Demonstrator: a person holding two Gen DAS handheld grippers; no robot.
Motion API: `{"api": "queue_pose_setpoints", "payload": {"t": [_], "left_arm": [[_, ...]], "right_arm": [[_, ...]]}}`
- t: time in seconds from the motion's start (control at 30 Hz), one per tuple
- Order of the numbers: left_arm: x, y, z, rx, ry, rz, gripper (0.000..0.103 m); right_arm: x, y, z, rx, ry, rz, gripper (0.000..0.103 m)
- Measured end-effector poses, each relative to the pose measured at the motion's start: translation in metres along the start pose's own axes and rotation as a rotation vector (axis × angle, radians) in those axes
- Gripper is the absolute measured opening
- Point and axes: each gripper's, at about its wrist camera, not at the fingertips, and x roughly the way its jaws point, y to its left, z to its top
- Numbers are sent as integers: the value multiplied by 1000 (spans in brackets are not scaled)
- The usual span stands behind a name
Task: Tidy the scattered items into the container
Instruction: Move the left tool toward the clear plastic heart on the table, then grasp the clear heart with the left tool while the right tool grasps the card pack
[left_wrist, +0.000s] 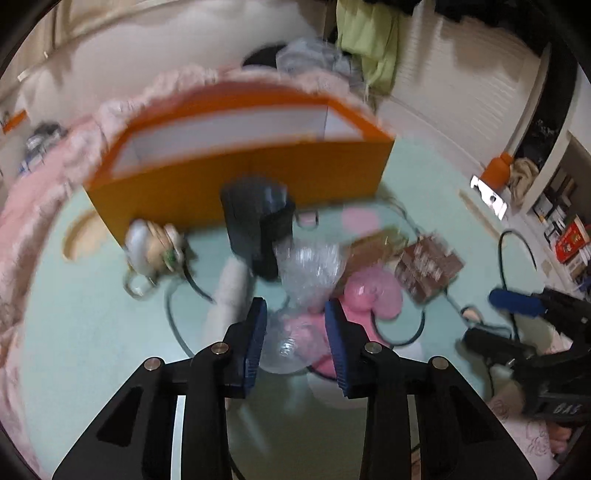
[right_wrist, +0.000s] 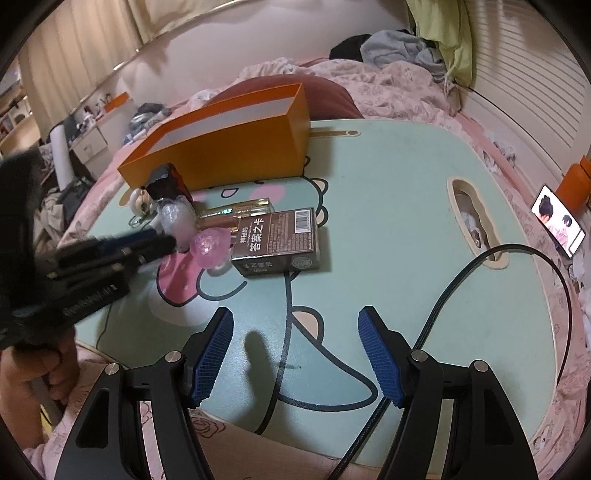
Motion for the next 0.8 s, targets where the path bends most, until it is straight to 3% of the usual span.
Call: {"api": "queue_pose_setpoints", "payload": {"t": [0.1,0.2,0.3,0.47,0.6,0.8], "left_arm": [[-1,0,-2,2,-9,9,36],[-2,-1,-2,8,-12,19,29],[-4,-1,-3,9,-20,10,28],[-26,-1,-4,-14,-84,-40,5],[-29,1,-4,-39,-89,-45,5],[-14,1,-6,-63,-32,-57,6]], "right_arm": [[-4,-3,7,27,-32,4,70],[-10,-3,20,34,-88,22,70],[-8,-1,35,36,-121,30,79],[5,-4,52,57,-106,32,79],[20,0,59,10,-74,-5,79],[39,1,53,-11,-20,-45,77]]}}
